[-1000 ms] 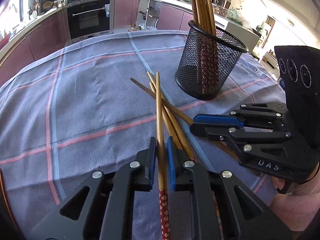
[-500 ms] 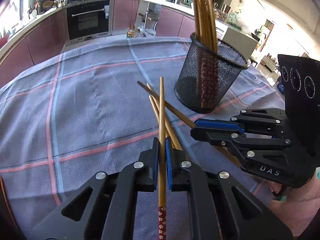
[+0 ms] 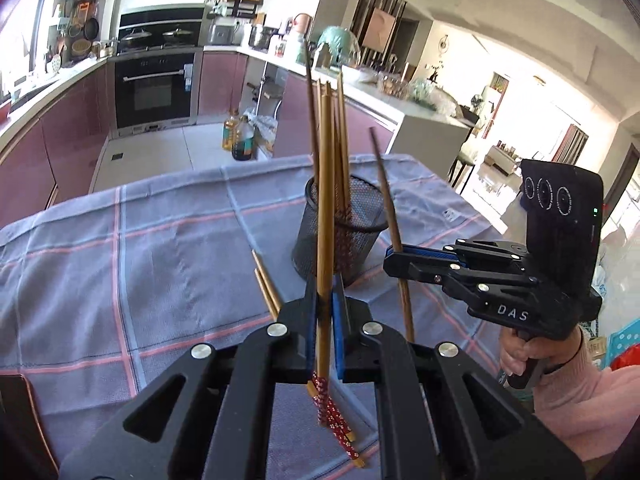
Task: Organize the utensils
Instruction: 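Lower the chopstick tip into the mesh holder with the left gripper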
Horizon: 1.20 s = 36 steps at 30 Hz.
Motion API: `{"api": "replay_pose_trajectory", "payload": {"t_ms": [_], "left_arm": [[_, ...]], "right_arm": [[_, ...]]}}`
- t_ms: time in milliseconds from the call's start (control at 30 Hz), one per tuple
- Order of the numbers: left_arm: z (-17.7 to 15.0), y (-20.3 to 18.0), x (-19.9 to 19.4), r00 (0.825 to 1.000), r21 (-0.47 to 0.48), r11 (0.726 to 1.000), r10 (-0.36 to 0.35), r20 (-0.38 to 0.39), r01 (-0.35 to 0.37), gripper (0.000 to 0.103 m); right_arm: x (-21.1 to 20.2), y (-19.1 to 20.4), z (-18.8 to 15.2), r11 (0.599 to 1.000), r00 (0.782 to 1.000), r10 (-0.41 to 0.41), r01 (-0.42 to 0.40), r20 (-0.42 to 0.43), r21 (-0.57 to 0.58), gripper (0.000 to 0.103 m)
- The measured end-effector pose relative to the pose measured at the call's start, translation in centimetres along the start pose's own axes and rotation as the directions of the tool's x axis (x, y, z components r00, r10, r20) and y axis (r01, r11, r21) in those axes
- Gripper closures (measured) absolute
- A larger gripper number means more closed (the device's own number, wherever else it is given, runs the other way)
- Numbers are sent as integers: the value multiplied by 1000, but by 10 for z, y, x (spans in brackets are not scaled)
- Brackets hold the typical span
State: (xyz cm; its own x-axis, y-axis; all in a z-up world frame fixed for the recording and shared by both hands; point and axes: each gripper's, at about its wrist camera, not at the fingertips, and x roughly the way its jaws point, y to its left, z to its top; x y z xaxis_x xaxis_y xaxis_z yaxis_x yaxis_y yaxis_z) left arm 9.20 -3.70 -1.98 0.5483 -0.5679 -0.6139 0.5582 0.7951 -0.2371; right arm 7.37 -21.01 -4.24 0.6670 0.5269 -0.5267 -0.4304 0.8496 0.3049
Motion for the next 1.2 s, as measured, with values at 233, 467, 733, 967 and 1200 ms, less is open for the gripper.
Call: {"api": "replay_pose_trajectory", "payload": {"t_ms": [233, 467, 733, 967, 1200], "left_arm": [[17, -10, -20, 997, 4, 999, -39, 64, 39, 96], [49, -19, -22, 990, 11, 999, -47, 132, 46, 96], [92, -29, -27, 977, 30, 999, -45, 206, 39, 96], [118, -37, -24, 971, 46, 999, -33, 235, 23, 96], [122, -38, -1, 981, 43, 999, 8, 196, -16, 96]], "right_arm": [[-21, -8, 19, 1000, 997, -3, 3, 82, 2, 97], [-32, -9, 48, 999, 990, -15, 19, 144, -33, 97], [-53, -10, 82, 996, 977, -31, 48, 213, -75, 97], [-57, -17, 98, 994, 966, -53, 74, 251, -77, 97], [-34, -28, 97, 994, 975, -77, 90, 208, -55, 97]]}}
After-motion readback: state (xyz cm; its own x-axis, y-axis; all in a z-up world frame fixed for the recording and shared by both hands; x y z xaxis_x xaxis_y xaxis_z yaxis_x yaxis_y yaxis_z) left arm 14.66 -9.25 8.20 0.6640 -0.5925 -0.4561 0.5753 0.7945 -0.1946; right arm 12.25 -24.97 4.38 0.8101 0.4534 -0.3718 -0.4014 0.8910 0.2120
